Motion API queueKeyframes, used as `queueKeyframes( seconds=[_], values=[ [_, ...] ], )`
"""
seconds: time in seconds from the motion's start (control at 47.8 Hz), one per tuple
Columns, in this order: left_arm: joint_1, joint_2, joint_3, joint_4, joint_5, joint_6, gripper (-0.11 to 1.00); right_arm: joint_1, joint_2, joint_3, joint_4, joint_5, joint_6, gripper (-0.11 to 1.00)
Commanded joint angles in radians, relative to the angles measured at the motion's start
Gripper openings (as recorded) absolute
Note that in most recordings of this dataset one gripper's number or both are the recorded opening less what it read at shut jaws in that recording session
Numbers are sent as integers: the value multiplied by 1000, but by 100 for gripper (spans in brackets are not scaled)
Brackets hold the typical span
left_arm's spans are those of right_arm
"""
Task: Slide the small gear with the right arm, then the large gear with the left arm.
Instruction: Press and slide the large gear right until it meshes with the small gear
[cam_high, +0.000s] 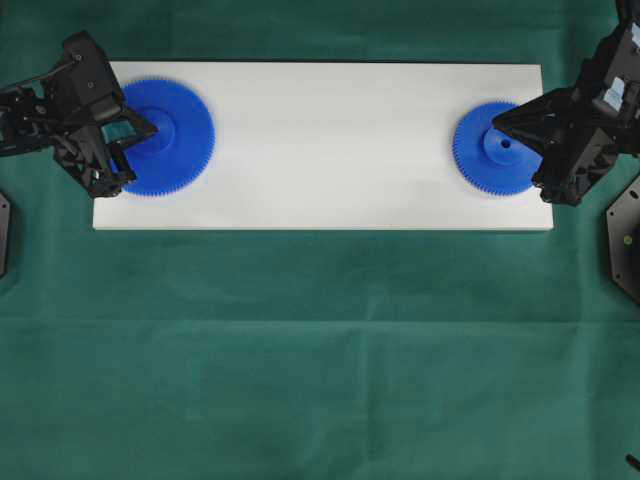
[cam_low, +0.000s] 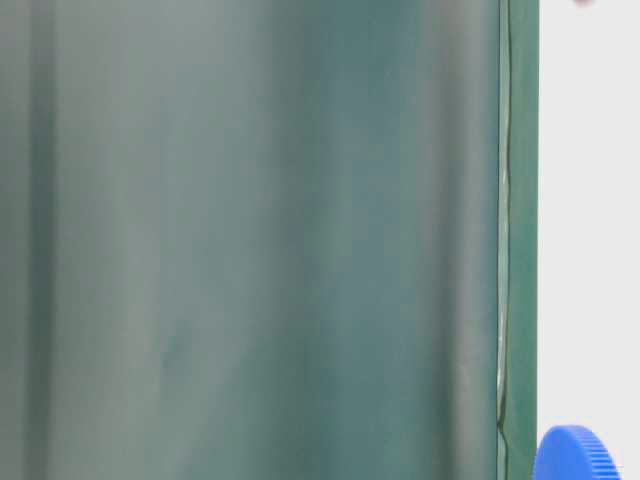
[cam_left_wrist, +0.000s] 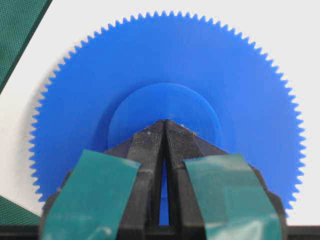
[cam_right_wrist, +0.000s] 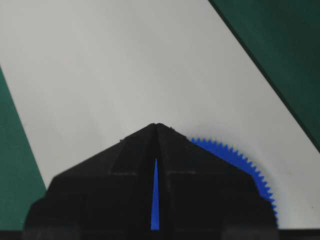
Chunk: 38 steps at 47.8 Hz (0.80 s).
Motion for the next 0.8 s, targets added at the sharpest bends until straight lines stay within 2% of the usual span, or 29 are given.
queueKeyframes(
  seconds=[0.0, 0.147, 0.356, 0.586, 0.774],
  values=[
    [-5, 3, -15, 2, 2, -2, 0, 3, 2, -15, 0, -8, 2, 50],
    [-41, 32, -58, 2, 2, -2, 0, 2, 2, -15, 0, -8, 2, 50],
    [-98, 187, -212, 2, 0, 2, 0, 3, 0, -15, 0, -8, 2, 50],
    [-141, 443, -480, 2, 17, 8, 0, 6, 0, -11, 0, -8, 2, 50],
    [-181, 595, -712, 5, 106, 8, 0, 9, -2, -9, 0, -12, 2, 50]
  ],
)
